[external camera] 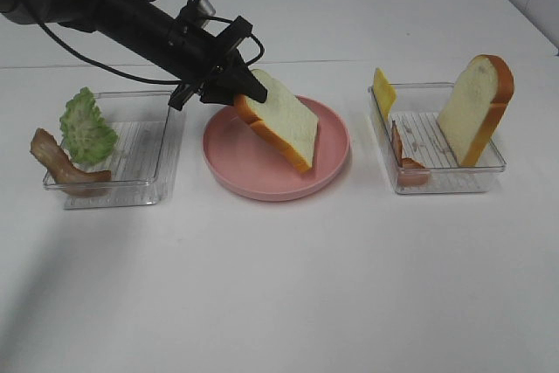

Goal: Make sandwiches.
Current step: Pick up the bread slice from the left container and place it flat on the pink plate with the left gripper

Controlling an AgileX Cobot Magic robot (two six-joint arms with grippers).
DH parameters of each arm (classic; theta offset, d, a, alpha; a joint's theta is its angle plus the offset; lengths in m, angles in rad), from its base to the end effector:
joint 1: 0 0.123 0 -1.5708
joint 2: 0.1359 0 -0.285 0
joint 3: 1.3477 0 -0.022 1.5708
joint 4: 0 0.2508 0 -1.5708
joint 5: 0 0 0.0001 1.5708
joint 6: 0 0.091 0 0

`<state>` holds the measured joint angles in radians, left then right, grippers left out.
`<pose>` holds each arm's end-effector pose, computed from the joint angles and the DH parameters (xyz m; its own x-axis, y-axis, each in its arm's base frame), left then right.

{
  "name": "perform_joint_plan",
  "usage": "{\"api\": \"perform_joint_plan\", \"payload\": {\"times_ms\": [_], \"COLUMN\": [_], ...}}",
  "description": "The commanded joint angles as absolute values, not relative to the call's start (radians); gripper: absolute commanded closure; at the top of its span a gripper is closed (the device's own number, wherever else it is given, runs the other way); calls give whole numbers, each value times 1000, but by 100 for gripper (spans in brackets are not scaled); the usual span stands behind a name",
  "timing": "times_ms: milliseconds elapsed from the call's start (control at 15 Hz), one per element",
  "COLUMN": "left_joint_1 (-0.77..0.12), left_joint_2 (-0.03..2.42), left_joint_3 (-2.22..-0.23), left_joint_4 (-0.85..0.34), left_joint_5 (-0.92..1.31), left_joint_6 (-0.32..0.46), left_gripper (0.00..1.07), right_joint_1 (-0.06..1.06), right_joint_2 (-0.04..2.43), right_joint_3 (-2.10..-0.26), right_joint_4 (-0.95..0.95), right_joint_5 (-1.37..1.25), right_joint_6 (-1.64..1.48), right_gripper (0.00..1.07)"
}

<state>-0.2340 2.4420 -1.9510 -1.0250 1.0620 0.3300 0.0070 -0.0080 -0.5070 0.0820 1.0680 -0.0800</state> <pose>0.4751 -0.1831 0.1416 -0.9887 0.0037 -0.1500 0.1206 0.6148 -0.7794 -0.0074 0.0065 0.2788 -0.4446 -0.0434 -0.8947 -0.0892 0.9960 -0.0040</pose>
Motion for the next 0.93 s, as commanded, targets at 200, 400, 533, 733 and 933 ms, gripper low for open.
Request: {"api": "perform_joint_plan", "payload": {"times_ms": [200,400,533,733,933], "left_joint_1": [-261,-261,-261,-262,-292], "left_joint_2": [2462,2461,2461,2456,2424], "left_joint_3": [-1953,-1953,-1953,-1953,-1963], "left_joint_4": [-1045,-1033,-1032,-995,-803], "left_joint_5": [1031,1039,1047,1077,1069], "left_joint_6": [331,341,365,412,407], "left_gripper": [91,39,25,25,25], "right_joint_1": [0,0,0,0,0], "right_joint_2": [-20,-20,-20,-20,-20], "right_joint_3": [-506,-506,-506,-506,-506], "right_joint_4": [85,85,85,85,85], "right_joint_5": [1061,1061,1061,1061,1061], "right_joint_6": [-86,-86,-86,-86,-86], "right_gripper": [27,27,27,27,27]}}
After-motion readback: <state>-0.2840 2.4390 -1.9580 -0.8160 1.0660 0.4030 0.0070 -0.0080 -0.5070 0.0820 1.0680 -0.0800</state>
